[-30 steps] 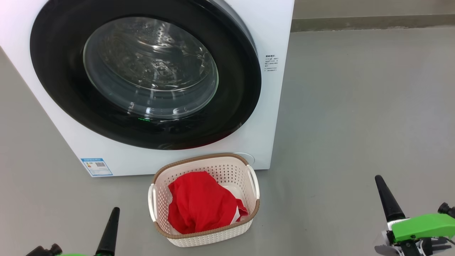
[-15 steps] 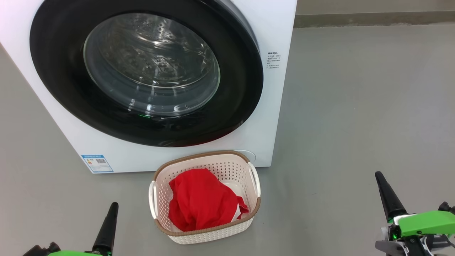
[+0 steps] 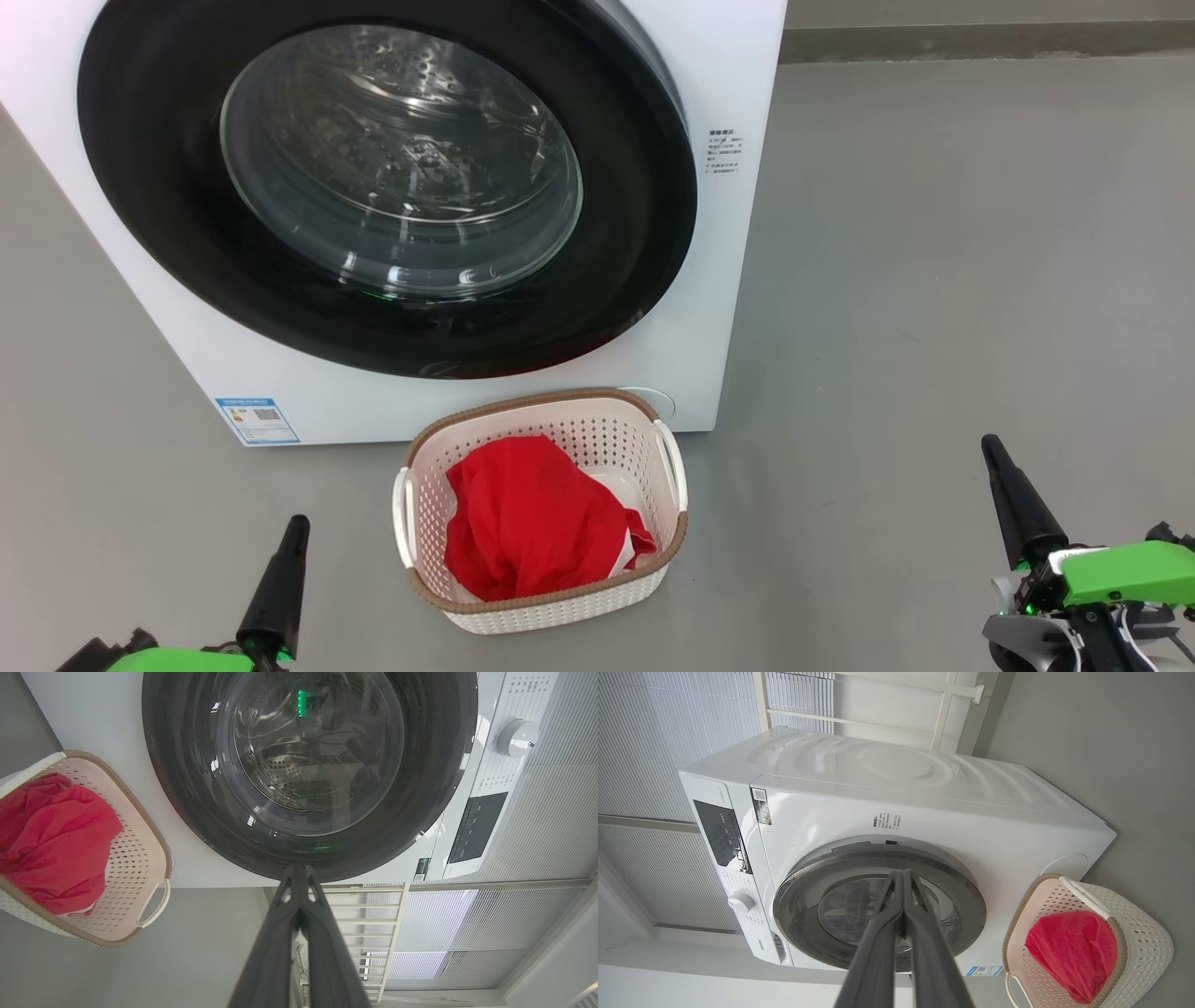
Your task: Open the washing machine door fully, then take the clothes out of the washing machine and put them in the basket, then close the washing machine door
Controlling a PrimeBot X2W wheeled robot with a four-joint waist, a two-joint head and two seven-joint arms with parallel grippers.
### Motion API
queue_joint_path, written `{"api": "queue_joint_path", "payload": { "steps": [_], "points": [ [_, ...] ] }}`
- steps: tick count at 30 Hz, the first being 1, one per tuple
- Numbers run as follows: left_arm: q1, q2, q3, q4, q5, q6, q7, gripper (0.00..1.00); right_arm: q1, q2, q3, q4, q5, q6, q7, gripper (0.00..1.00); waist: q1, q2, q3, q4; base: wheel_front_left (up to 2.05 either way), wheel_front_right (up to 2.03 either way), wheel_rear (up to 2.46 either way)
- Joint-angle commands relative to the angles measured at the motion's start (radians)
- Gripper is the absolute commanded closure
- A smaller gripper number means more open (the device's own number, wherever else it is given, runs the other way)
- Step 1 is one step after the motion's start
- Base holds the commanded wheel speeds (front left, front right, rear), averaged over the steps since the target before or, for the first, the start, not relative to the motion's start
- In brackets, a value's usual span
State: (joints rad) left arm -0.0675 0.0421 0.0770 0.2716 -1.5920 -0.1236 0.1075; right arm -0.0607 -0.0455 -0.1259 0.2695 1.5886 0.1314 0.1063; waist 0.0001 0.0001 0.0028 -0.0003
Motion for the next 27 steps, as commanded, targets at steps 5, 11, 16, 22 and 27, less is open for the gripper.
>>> {"api": "queue_joint_path", "payload": {
  "steps": [5, 11, 16, 22, 27],
  "points": [
    [-0.041, 0.008, 0.037, -0.026, -0.016, -0.007, 0.006, 1.0, -0.047, -0.005, 0.012, -0.025, 0.02, -0.001, 0.007, 1.0, 0.0, -0.0001, 0.0, 0.0, 0.0, 0.0, 0.0],
    [-0.041, 0.008, 0.037, -0.026, -0.016, -0.007, 0.006, 1.0, -0.047, -0.005, 0.012, -0.025, 0.02, -0.001, 0.007, 1.0, 0.0, -0.0001, 0.0, 0.0, 0.0, 0.0, 0.0],
    [-0.041, 0.008, 0.037, -0.026, -0.016, -0.007, 0.006, 1.0, -0.047, -0.005, 0.012, -0.025, 0.02, -0.001, 0.007, 1.0, 0.0, -0.0001, 0.0, 0.0, 0.0, 0.0, 0.0],
    [-0.041, 0.008, 0.037, -0.026, -0.016, -0.007, 0.006, 1.0, -0.047, -0.005, 0.012, -0.025, 0.02, -0.001, 0.007, 1.0, 0.0, -0.0001, 0.0, 0.0, 0.0, 0.0, 0.0],
    [-0.041, 0.008, 0.037, -0.026, -0.016, -0.007, 0.006, 1.0, -0.047, -0.005, 0.012, -0.025, 0.02, -0.001, 0.007, 1.0, 0.0, -0.0001, 0.0, 0.0, 0.0, 0.0, 0.0]
  ]
}}
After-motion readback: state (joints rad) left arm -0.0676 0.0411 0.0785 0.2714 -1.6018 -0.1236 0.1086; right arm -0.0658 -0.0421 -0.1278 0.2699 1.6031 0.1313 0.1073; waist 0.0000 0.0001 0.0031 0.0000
